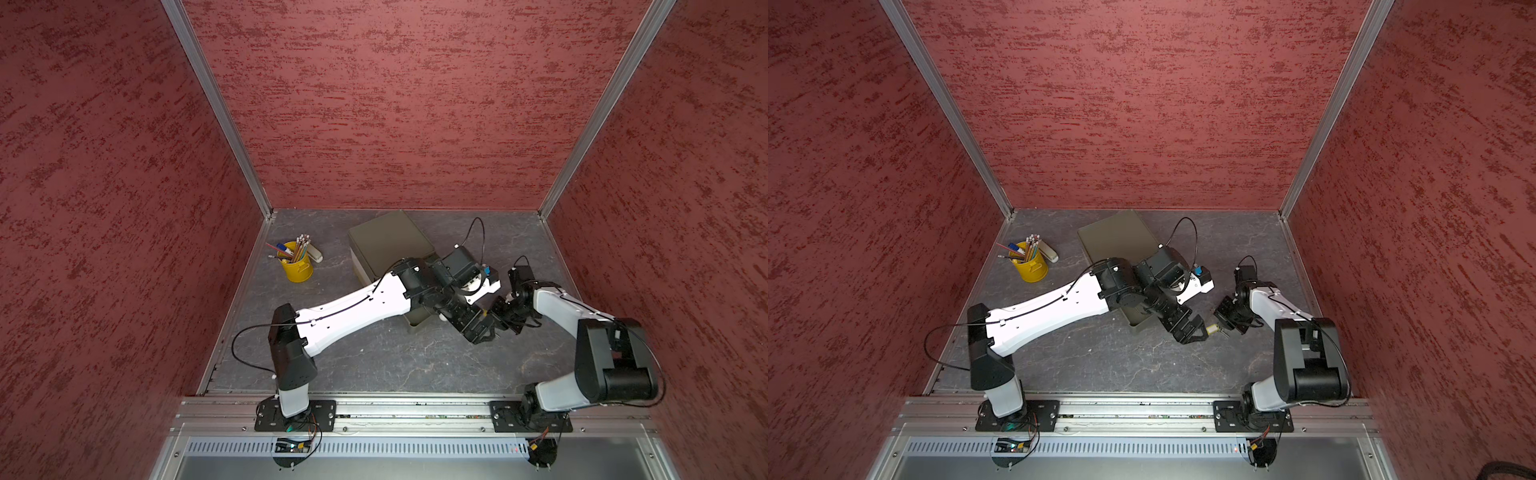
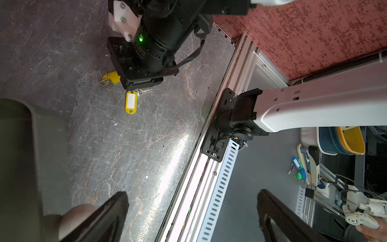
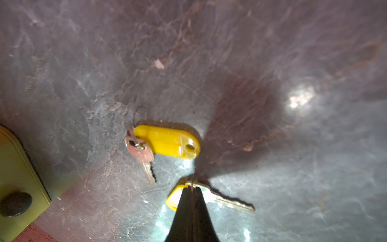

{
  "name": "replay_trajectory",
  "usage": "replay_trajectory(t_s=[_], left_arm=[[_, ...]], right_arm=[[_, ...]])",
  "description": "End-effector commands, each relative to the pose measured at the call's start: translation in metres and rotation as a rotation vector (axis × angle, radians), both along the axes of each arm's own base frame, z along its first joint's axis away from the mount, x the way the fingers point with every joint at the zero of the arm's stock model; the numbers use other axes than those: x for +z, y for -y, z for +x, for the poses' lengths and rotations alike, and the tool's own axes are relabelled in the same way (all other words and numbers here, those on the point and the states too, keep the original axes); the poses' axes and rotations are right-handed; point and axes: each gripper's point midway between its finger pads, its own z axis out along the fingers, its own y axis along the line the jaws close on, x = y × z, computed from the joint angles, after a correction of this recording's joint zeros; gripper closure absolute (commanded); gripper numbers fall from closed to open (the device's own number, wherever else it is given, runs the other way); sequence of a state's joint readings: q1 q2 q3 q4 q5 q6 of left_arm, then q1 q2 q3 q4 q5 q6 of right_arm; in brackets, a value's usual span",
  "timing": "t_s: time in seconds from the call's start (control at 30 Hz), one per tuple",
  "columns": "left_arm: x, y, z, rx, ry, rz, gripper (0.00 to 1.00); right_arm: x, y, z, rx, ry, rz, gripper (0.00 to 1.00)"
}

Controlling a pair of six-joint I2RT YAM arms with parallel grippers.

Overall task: Take the keys out of the drawer
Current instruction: Place the key at the center of the board.

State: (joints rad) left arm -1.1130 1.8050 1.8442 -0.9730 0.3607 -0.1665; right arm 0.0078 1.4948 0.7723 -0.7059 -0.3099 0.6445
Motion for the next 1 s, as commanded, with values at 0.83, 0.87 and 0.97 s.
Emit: replay_trajectory(t_s=[0.83,0.87,0.97], left_arm=[[-0.005,0.003,0.003,-0.017,0.005,0.009,0.0],[-0.005,0.004,0.003,-0.018,0.004,0.008,0.0],[-0.006,0.005,0.003,-0.018,0.0,0.008,0.0]], right_arm=[[-0.003,0.003,0.033,0.008,0.035,-0.004,0.93],[-0.002,0.002,0.032,0.009,0.035,-0.004,0.9],[-0.002,0.003,0.031,0.009,0.034,-0.006,0.79]])
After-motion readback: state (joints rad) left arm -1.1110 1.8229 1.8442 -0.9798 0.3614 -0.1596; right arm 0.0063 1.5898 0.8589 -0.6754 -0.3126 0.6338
